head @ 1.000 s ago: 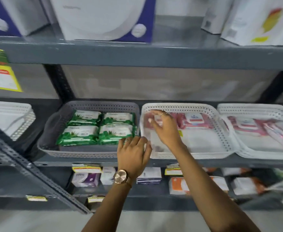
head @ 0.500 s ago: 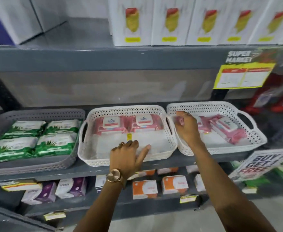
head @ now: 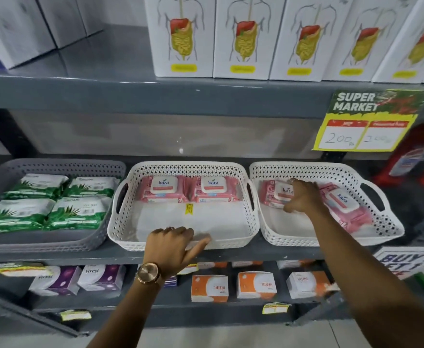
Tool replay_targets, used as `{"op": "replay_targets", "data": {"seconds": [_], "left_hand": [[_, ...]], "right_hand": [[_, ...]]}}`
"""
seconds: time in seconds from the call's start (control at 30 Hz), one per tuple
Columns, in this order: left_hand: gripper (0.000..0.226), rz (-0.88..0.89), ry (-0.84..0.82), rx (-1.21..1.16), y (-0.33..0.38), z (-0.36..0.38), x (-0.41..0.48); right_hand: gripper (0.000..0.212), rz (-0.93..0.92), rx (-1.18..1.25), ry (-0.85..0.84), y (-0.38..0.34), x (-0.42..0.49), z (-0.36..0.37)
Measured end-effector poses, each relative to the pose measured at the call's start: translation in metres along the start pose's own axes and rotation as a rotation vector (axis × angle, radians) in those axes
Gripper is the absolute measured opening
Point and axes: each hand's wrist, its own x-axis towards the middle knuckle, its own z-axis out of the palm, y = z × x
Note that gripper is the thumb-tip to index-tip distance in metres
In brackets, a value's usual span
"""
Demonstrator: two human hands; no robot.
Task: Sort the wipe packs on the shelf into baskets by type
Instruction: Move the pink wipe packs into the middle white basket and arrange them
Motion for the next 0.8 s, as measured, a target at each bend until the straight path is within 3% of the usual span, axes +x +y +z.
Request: {"op": "replay_targets", "data": {"seconds": [0.23, 0.37, 0.47, 0.6, 0.8], "left_hand": [[0.071, -0.072, 0.086, 0.062, -0.048, -0.005, -0.018], [0.07, -0.071, 0.12, 0.073, -0.066, -0.008, -0.024], [0.069, -0.066, 0.153, 0.059, -0.074, -0.01, -0.026], [0.068, -0.055, 0.172, 0.041, -0.082, -0.009, -0.027], [0.062, -0.032, 0.154, 0.059, -0.083, -0.006, -0.026]], "right_hand": [[0.082, 0.169, 0.511, 0.228, -0.01, -0.042, -0.011], [0.083, 0.041, 0.598, 0.343, -0.057, -0.064, -0.032], [0.081, -0.152, 0.715, 0.251, -0.117, -0.074, -0.031], [0.089, -0.362, 0.517, 0.165, -0.194, -0.079, -0.001], [0.102, -0.522, 0.207, 0.095, -0.253, -0.084, 0.04]]}}
